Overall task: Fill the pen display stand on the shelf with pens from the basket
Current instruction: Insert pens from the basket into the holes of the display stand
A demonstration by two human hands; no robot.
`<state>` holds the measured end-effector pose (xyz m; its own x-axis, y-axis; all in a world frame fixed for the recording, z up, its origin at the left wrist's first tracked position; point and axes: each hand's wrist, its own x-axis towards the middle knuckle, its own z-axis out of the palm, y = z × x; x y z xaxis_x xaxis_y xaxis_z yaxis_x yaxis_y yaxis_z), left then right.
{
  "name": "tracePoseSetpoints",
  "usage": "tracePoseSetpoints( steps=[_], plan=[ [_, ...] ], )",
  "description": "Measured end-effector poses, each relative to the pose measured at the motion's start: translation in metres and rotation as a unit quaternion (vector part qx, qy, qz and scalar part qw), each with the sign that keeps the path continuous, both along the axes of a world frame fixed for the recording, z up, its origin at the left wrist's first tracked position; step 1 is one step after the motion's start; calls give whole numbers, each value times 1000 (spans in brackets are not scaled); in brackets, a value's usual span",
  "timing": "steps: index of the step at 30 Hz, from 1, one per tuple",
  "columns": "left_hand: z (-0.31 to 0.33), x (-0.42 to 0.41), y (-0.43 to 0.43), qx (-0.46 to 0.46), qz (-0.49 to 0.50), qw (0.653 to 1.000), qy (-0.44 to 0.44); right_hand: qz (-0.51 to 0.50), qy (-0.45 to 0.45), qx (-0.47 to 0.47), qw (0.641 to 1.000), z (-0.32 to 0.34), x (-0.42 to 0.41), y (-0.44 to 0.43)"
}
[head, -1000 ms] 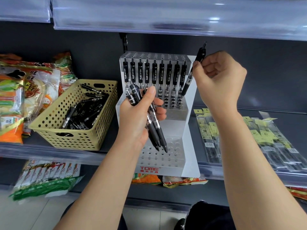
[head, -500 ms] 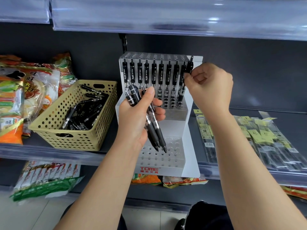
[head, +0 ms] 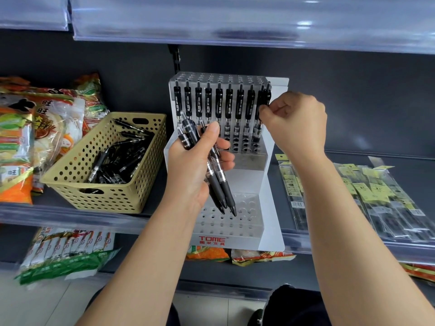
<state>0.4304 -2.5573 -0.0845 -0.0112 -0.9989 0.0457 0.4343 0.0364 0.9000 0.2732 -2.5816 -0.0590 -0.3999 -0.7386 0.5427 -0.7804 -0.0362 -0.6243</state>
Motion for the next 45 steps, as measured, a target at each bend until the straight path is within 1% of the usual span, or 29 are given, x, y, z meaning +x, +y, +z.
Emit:
tracePoseSetpoints(
  steps=[5, 11, 15, 16, 18, 20, 22, 24, 26, 30, 34, 35, 38, 39, 41, 43, 45],
  plan=[
    [-1, 0, -2, -1, 0, 1000, -1, 13, 15, 24, 1000, -3, 2, -3],
    [0, 1, -2, 6, -14, 1000, 3, 11, 2, 34, 999, -1, -1, -1],
    [1, 0, -2, 19, -14, 1000, 15, 13, -25, 32, 999, -1, 3, 3],
    [2, 0, -2, 19, -15, 1000, 16, 28, -34, 23, 999, 1, 5, 5],
    [2, -1, -1, 17, -16, 1000, 21, 104, -71, 25, 992, 7, 10, 12],
    [1, -2, -1, 13, -21, 999, 25, 223, -109, 100, 964, 14, 17, 21],
    [1, -3, -1, 15, -25, 999, 31, 316, -119, 191, 922, 17, 22, 28],
    [0, -3, -1, 18, -25, 999, 39, 356, -119, 219, 901, 16, 23, 29],
    [0, -2, -1, 14, -27, 999, 41, 366, -128, 209, 898, 14, 24, 28],
    [-1, 0, -2, 4, -19, 999, 46, 354, -169, 184, 901, 14, 25, 27],
    [-3, 1, -4, -9, -7, 999, 33, 307, -175, 144, 924, 15, 23, 26],
    [-3, 1, -4, -9, -5, 999, 31, 289, -186, 125, 931, 17, 21, 26],
    [-2, 2, -4, -7, 3, 999, 34, 232, -255, 44, 938, 26, 15, 22],
    [-2, 3, -4, -6, 7, 1000, 30, 209, -261, 16, 942, 29, 14, 20],
    [-3, 3, -4, -3, 22, 1000, 1, 159, -239, -26, 957, 31, 11, 15],
    [-5, 4, -4, 5, 30, 999, -37, 113, -197, -51, 973, 31, 10, 10],
    [-5, 3, -4, 11, 18, 999, -45, 81, -167, -68, 980, 29, 10, 7]
  ],
)
